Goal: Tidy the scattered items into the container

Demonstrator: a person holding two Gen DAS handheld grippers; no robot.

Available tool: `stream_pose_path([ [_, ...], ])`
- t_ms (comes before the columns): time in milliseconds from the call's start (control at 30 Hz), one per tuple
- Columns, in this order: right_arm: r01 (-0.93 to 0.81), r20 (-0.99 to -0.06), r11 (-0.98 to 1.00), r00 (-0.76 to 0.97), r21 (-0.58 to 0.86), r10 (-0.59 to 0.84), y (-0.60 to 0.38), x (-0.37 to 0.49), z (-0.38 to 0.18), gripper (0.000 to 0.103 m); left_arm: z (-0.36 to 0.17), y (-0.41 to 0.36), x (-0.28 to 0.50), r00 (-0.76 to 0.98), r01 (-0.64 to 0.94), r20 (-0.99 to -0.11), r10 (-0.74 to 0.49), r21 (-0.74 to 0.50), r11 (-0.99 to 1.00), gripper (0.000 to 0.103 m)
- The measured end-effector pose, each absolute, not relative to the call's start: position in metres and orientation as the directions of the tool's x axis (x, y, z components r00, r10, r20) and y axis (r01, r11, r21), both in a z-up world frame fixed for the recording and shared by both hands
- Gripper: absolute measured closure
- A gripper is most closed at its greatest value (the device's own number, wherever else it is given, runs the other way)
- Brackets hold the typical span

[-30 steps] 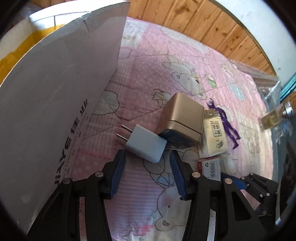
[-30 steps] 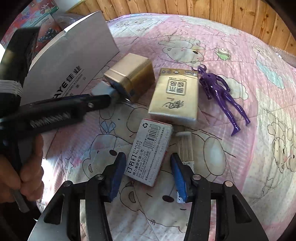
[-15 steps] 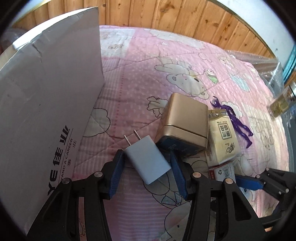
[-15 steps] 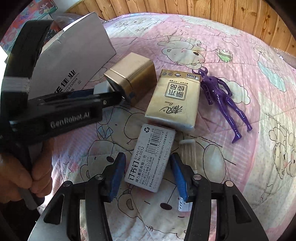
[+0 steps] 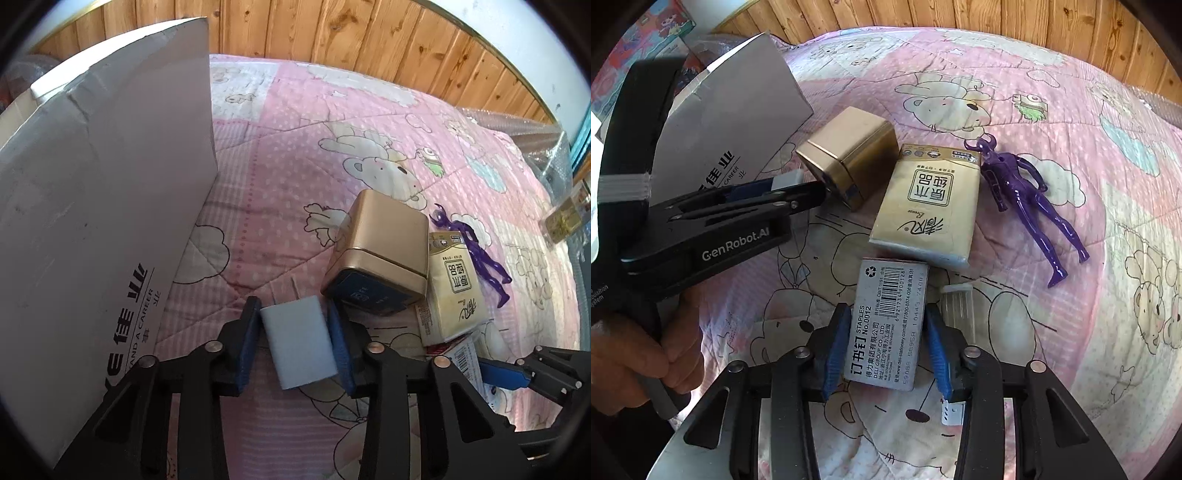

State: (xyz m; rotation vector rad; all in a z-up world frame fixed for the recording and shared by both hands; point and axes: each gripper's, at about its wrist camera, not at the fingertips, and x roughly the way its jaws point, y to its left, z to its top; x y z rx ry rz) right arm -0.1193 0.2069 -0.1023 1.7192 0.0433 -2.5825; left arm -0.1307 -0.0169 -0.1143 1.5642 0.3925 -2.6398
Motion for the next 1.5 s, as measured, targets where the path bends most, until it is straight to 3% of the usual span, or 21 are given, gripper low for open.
stream_pose_path([
  [1500, 0.109, -0.819, -0.993, -0.563, 0.053, -0.106, 0.141, -0.100, -0.023, 0.062, -0.005, -0.015, -0.065, -0.635, 0.092, -0.749, 0.189, -0.317, -0.944, 0.072],
])
